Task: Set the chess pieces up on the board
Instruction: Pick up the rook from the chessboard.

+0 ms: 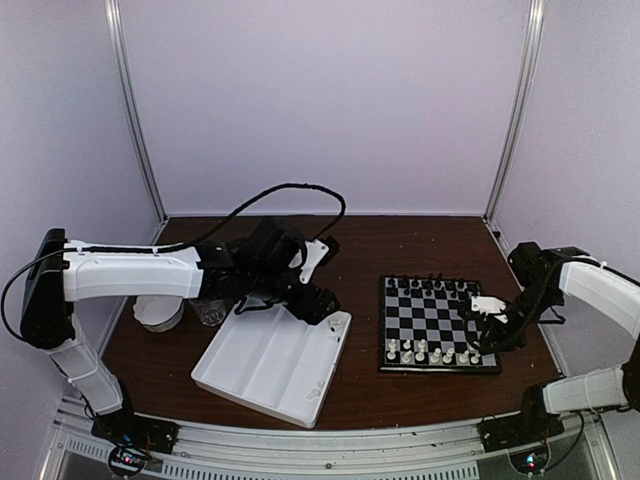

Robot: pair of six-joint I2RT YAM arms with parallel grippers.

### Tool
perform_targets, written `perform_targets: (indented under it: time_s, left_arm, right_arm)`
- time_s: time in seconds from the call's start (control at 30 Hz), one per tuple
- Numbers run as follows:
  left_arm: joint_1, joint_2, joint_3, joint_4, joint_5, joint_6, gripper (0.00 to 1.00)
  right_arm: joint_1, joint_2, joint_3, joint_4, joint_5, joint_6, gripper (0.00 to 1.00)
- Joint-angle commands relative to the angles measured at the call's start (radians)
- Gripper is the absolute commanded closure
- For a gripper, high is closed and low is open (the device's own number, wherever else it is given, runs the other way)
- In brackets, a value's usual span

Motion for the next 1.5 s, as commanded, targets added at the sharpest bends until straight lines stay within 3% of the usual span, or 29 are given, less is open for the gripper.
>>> perform_targets:
  time_s: [0.0, 0.53, 0.97, 1.47]
  left_arm:
    - [0.004, -0.012, 0.003, 0.013, 0.01, -0.012, 0.2]
    - [0.004, -0.004, 0.001, -0.015, 0.001, -0.023, 0.21]
    - [0.004, 0.031, 0.04, -0.026, 0.02, -0.019, 0.22]
    - [0.004, 0.041, 0.037, -0.026, 0.019, -0.017, 0.23]
  right_arm:
    - [-0.005, 0.015, -0.024, 0.012, 0.003, -0.007, 0.66]
    - [-0.004, 0.012, -0.081, 0.082, 0.063, 0.014, 0.62]
    - [-0.005, 0.035, -0.023, 0.045, 0.032, 0.057, 0.6]
    - [0.001, 0.083, -0.038, 0.108, 0.058, 0.089, 0.67]
